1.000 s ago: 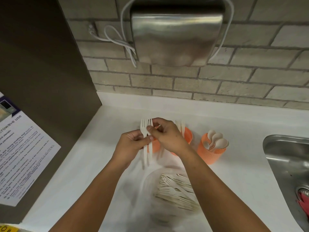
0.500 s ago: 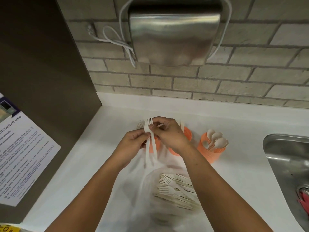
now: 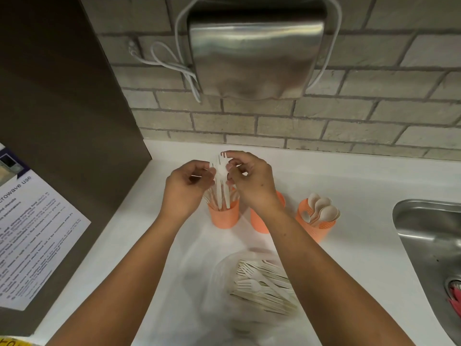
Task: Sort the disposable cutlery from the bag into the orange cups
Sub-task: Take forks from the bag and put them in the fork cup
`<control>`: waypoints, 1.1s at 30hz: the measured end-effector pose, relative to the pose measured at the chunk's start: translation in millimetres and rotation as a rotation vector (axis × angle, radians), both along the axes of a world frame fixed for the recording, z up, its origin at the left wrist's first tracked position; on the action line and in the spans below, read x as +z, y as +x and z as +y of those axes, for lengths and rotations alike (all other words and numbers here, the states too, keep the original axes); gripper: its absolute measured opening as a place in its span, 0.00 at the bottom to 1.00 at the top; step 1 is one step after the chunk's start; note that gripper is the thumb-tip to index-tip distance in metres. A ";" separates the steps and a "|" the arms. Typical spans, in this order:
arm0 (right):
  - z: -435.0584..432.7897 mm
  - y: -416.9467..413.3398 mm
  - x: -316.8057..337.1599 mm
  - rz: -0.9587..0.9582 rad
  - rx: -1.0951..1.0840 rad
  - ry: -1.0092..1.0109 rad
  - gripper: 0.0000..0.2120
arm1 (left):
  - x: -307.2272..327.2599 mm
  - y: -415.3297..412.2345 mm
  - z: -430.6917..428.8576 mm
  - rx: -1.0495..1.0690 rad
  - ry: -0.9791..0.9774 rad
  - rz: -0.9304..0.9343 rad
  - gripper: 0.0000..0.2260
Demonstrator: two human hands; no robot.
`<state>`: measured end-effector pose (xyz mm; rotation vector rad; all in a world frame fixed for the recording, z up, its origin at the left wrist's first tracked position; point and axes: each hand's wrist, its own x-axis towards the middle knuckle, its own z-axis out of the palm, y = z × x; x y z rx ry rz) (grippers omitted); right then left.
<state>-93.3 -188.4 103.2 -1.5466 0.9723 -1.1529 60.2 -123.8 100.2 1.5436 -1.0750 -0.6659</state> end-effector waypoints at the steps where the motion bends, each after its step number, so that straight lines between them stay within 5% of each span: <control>1: -1.4 0.0 -0.3 -0.006 -0.025 -0.006 0.13 | 0.4 1.4 -1.1 0.021 -0.010 0.010 0.02; 7: -7.5 -0.6 -12.4 0.019 -0.091 0.004 0.14 | -9.0 3.9 -3.3 0.093 0.023 -0.152 0.04; 14: -8.0 -5.2 -35.0 0.475 0.017 -0.031 0.11 | -27.3 -0.9 -0.4 0.011 0.242 -0.514 0.07; 19: -5.3 -9.4 -38.9 0.541 0.001 -0.132 0.11 | -37.5 2.9 0.3 0.110 0.188 -0.654 0.12; 25: -3.4 -13.8 -41.9 0.683 0.077 -0.116 0.15 | -55.5 7.5 -5.0 -0.094 0.238 -0.769 0.19; 33: 16.4 -31.4 -39.5 0.496 -0.049 -0.280 0.16 | -51.2 -6.1 17.6 -0.020 0.044 -0.682 0.20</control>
